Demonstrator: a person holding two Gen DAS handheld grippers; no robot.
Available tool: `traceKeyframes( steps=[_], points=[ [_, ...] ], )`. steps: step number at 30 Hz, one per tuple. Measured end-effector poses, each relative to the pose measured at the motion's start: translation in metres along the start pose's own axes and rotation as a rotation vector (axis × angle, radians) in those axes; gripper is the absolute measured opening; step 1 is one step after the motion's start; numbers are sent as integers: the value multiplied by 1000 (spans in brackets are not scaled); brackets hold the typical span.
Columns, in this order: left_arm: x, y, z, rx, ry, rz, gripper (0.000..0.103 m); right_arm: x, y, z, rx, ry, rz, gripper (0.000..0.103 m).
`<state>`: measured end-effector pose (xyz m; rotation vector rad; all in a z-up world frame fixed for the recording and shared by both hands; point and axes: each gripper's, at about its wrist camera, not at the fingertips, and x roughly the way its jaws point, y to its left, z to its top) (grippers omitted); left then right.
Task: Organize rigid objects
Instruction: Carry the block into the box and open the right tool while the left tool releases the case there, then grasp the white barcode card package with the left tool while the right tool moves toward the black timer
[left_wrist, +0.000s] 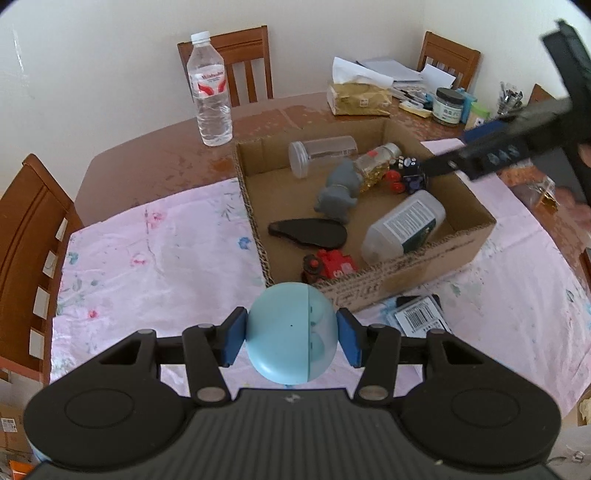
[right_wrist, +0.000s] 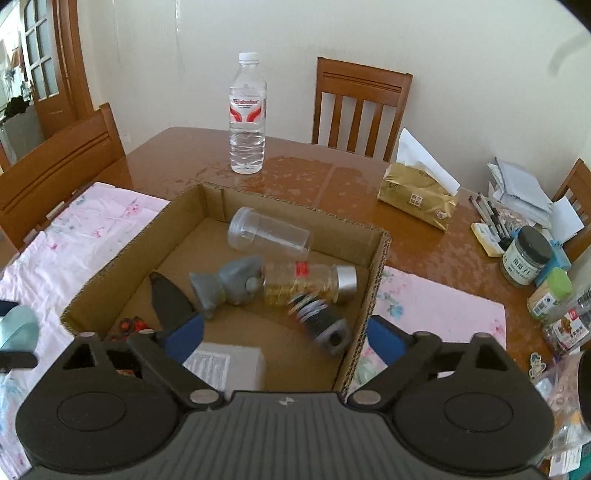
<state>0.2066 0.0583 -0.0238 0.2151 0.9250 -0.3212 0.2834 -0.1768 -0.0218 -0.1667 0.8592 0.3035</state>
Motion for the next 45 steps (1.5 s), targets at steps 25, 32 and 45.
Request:
traceKeyframes(
  steps=[25, 32, 45],
  points=[
    [112, 5, 103, 80, -6, -33, 52, -61, 21, -54, 177, 45, -98, 103],
    [144, 12, 122, 68, 6, 7, 52, -68, 16, -71, 212, 72, -151, 103],
    [113, 6, 118, 100, -58, 10, 103, -65, 15, -78, 225, 85, -164, 103]
  ],
)
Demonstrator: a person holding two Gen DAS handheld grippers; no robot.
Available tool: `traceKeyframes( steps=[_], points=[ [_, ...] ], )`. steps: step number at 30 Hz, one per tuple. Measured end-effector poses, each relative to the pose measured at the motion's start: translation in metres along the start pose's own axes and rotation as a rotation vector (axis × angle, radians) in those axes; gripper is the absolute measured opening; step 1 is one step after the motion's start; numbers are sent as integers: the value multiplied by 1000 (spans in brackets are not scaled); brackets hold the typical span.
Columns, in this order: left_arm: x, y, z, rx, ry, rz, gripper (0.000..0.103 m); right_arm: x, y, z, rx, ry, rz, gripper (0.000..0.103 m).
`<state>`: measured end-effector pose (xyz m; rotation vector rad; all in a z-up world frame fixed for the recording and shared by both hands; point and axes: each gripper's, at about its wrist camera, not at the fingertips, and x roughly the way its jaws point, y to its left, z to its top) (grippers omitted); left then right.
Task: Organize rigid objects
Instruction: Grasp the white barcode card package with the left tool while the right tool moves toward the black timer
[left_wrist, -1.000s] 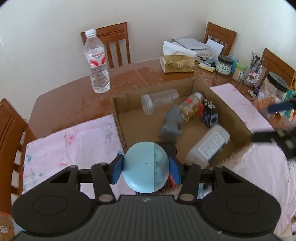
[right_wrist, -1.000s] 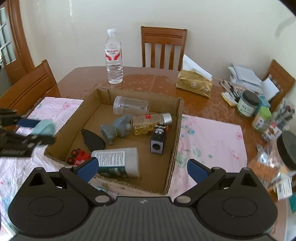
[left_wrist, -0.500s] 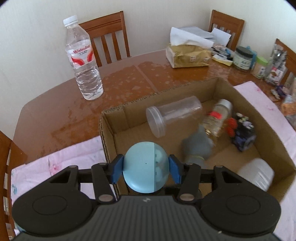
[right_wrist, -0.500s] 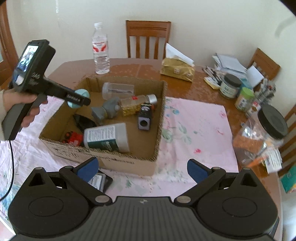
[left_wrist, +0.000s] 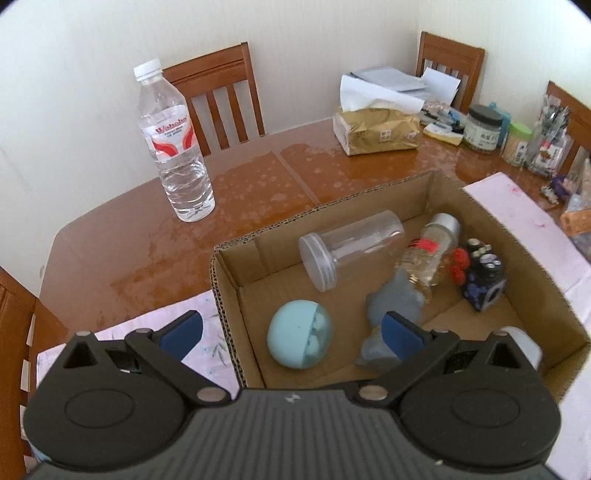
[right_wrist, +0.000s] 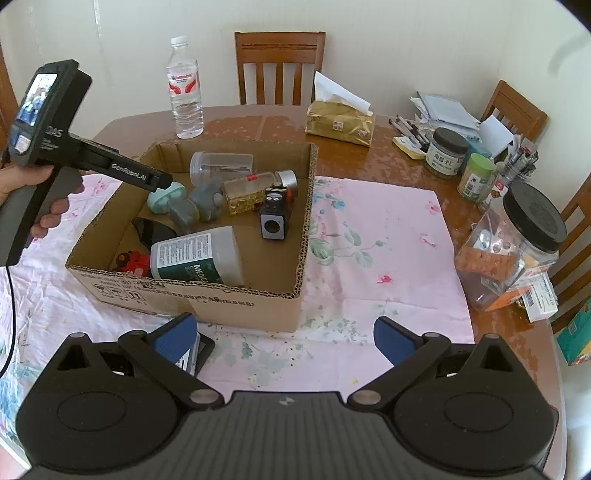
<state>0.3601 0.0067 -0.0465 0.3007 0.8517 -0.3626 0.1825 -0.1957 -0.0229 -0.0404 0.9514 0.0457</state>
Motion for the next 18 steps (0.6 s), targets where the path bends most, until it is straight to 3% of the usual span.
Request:
traceKeyframes(
  steps=[10, 18],
  points=[
    [-55, -7, -16, -17, -85, -9, 103, 18, 5, -7, -18, 18, 22, 103],
    [-90, -13, -62, -91, -98, 29, 103, 55, 15, -24, -32, 79, 30, 103]
  ],
)
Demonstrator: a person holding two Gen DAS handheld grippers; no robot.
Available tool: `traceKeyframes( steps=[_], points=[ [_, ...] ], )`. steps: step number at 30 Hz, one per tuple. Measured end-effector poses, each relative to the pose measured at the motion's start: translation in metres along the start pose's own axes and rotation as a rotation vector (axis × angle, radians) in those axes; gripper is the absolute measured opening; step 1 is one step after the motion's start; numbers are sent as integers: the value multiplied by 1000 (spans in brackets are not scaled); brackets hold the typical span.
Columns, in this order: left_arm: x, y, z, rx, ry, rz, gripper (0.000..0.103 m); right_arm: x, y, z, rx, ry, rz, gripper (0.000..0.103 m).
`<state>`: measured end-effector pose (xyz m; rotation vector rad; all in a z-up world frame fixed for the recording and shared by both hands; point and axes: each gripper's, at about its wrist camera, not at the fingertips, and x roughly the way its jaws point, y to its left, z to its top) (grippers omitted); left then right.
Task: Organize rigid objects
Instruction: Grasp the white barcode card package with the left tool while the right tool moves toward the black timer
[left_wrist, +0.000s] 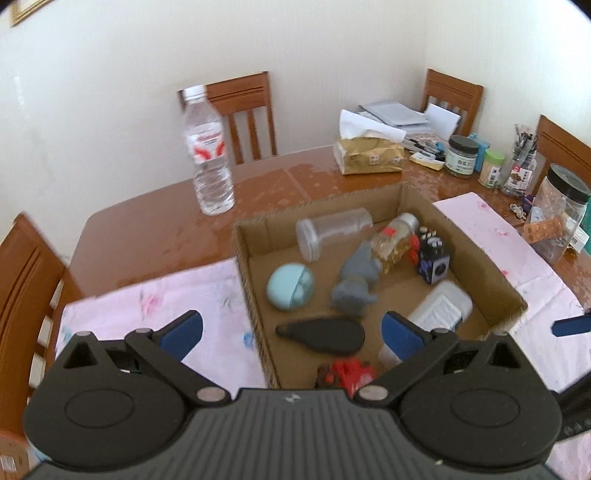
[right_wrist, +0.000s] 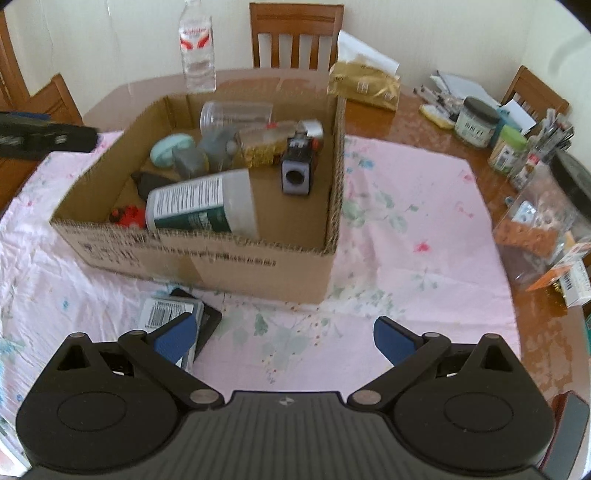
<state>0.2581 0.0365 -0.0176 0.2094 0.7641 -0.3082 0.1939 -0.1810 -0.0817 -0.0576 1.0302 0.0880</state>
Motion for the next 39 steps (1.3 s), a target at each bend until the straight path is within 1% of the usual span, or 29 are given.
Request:
traceKeyframes(
  steps=[4, 8, 12, 15, 18, 29, 32, 34, 39],
  points=[
    [-13, 1, -29, -48, 5, 40, 103, 11, 5, -5, -2, 12, 3, 103],
    [-19, 2, -54, -86, 27, 58, 103, 20, 8, -8, -3, 16, -2, 103],
    [-21, 1, -68, -115, 46, 86, 103, 32, 13, -11, -32, 29, -32, 103],
    [-24, 3, -74, -146, 51, 76, 103, 39, 18, -14, -56, 38, -43, 103],
    [-26, 4, -79, -153, 55, 83, 103, 41, 24, -16, -76, 46, -52, 103],
    [-31, 8, -86, -180, 61, 80, 103, 38, 51, -16, -113, 53, 27, 103],
    [-28, 6, -90, -177, 76, 61, 103, 37, 56, -14, -113, 54, 55, 103],
    [-26, 2, -92, -158, 87, 33, 103, 38, 59, -14, -117, 61, 69, 103],
    [-18, -18, -102, -44, 113, -71, 102, 38, 55, -18, -134, 63, 55, 103]
  ],
)
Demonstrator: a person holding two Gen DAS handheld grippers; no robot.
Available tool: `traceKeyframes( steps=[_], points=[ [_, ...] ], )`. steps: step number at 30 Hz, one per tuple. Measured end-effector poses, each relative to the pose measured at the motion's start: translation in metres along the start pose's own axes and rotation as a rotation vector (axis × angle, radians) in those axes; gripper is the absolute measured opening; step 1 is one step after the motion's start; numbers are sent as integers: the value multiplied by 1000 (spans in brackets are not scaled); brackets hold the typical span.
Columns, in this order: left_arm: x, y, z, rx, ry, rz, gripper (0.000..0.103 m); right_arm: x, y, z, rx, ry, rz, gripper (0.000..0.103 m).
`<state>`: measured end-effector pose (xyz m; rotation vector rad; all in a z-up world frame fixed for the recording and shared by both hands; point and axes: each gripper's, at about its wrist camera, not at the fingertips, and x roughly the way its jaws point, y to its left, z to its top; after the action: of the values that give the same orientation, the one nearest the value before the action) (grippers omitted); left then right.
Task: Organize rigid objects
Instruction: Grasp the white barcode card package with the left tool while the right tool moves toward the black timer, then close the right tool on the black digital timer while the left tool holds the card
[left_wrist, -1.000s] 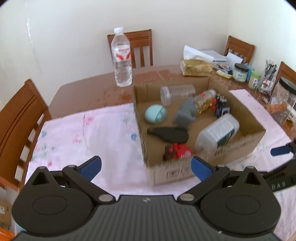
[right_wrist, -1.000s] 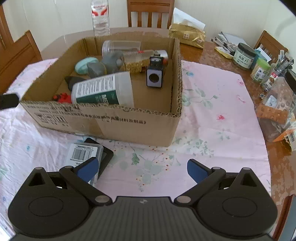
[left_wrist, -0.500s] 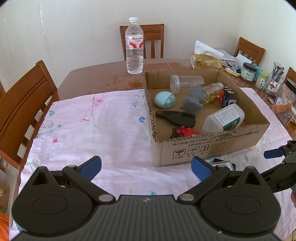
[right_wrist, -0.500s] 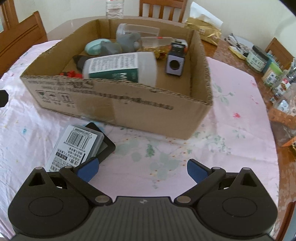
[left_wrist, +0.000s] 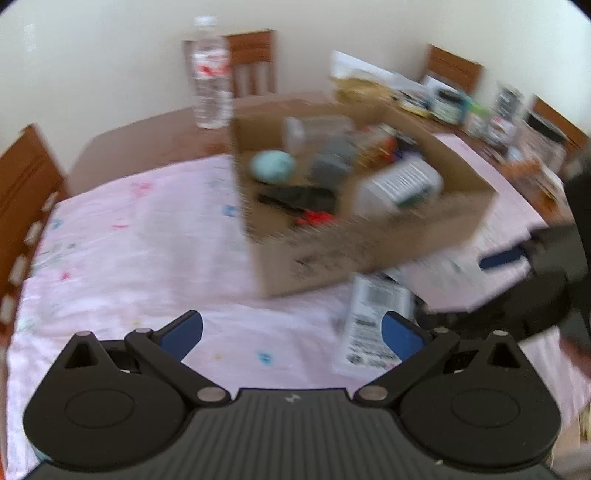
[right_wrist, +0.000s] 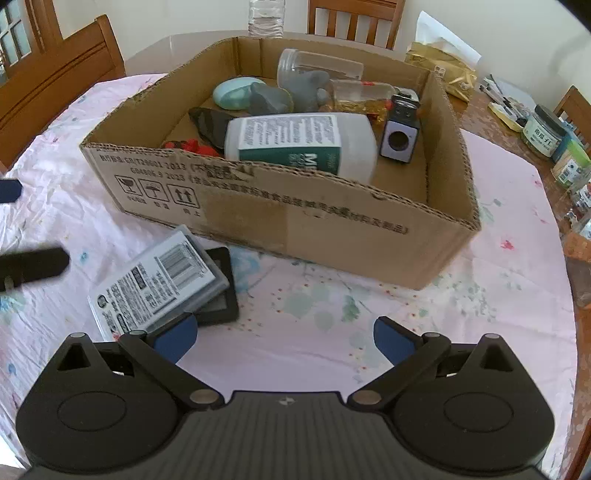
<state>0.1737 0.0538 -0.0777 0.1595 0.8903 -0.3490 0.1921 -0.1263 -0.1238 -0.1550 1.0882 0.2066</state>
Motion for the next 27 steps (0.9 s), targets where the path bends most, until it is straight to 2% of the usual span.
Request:
traceKeyframes(
  steps=[5, 12, 15, 17, 27],
  points=[
    [17, -17, -6, 94, 24, -71, 101, -1, -16, -4, 33, 9, -20, 103],
    [34, -35, 1, 158, 30, -131, 79, -6, -31, -13, 79, 4, -43, 103],
    [41, -43, 2, 185, 38, -136, 74, -9, -37, -18, 97, 2, -52, 103],
    [45, -46, 2, 194, 46, -142, 69, -11, -40, -21, 107, 2, -56, 103],
    [53, -45, 2, 163, 63, -161, 58, -17, -46, -25, 121, -12, -58, 103]
  ],
)
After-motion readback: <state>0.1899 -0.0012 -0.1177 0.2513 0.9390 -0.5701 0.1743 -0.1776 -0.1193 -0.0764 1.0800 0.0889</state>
